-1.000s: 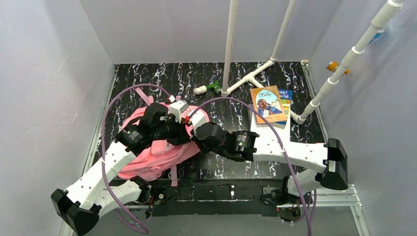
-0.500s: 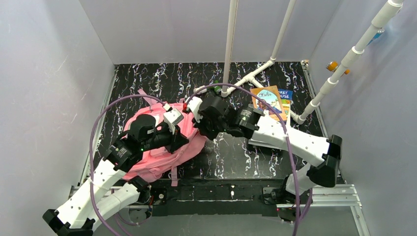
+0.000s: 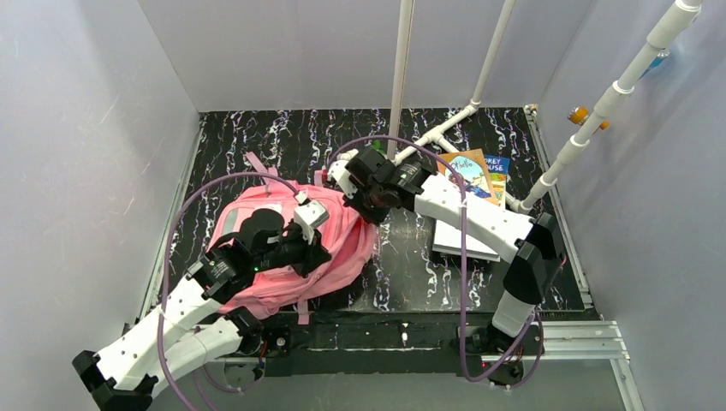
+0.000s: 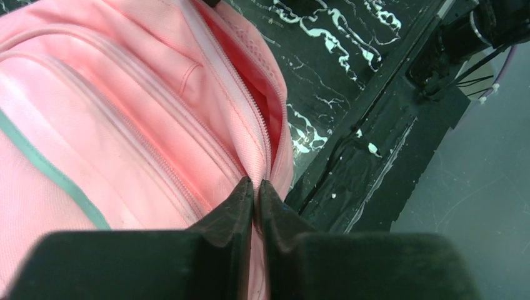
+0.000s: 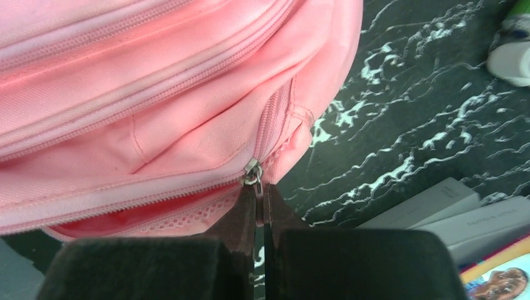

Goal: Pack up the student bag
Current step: Unzip the student bag at the center of the board.

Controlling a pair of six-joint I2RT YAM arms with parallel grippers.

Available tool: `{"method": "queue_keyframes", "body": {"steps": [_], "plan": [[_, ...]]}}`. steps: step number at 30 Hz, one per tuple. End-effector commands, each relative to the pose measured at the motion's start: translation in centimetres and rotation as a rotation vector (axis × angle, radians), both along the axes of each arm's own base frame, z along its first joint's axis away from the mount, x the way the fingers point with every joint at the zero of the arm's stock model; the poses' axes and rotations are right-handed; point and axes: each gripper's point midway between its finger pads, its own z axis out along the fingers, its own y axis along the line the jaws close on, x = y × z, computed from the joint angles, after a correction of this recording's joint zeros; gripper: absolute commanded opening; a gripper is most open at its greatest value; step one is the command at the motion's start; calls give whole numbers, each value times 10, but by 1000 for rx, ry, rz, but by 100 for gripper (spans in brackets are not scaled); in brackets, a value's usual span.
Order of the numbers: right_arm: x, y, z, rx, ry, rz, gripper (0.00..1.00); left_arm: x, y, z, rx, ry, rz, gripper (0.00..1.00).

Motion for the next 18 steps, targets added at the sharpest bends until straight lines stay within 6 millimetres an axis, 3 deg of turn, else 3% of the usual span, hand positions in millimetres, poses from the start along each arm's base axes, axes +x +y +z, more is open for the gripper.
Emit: {"method": "queue_keyframes", "body": {"steps": [1, 2, 8, 14, 18], "plan": [[2, -2, 13, 151, 0, -38, 1, -4, 18, -10, 44, 53, 114, 16], [-8, 3, 17, 218, 30, -23, 1, 2, 20, -8, 40, 48, 164, 34], [-49, 23, 47, 473, 190, -15, 1, 31, 14, 6, 3, -17, 271, 74], [-60, 33, 66, 570, 255, -49, 1, 44, -1, 15, 43, -95, 289, 90], [-60, 36, 71, 590, 253, -52, 1, 42, -10, 25, -8, -119, 285, 90]]}}
